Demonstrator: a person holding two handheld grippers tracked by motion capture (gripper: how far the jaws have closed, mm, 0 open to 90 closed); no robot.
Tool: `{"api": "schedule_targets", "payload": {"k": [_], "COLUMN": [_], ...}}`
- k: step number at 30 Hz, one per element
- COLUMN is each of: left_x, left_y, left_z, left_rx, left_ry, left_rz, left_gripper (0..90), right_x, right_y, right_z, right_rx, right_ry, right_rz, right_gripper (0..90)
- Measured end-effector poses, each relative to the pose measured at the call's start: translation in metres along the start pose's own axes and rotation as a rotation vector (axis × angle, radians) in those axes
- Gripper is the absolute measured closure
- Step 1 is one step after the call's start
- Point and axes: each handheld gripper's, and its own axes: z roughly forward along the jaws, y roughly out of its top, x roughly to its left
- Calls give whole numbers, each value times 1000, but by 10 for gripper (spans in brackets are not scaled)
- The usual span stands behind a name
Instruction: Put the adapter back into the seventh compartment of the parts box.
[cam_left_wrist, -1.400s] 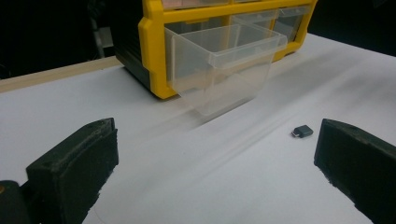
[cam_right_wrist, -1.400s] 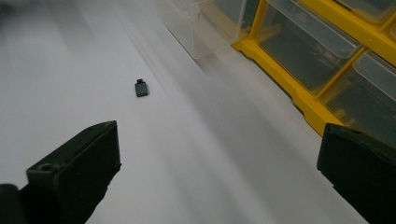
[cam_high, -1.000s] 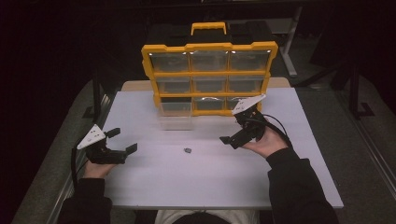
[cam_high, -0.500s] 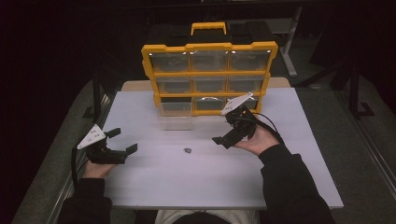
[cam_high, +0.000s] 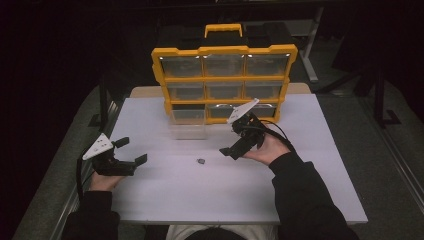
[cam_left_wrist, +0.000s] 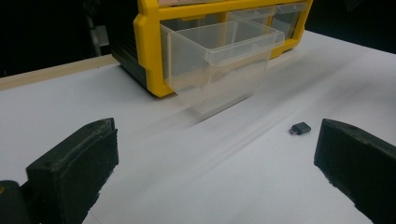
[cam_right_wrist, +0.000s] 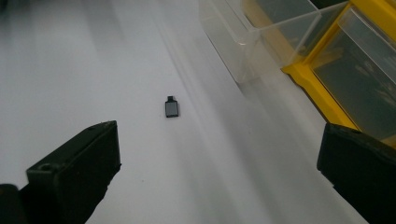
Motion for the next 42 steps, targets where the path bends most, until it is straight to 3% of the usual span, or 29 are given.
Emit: {"api": "schedule_targets", "payload": {"k": [16, 42], "left_x": [0, 0], "left_y": [0, 1], "left_z": [0, -1], "left_rx": [1, -11], "left_ry": [-1, 3], "left_rz": [2, 4], "left_gripper": [0, 0], "right_x": [8, 23], "right_y": [15, 21], "right_z": [24, 64], "right_rx": [44, 127], "right_ry": [46, 112], "right_rz": [-46, -99], "right_gripper": [0, 0]}}
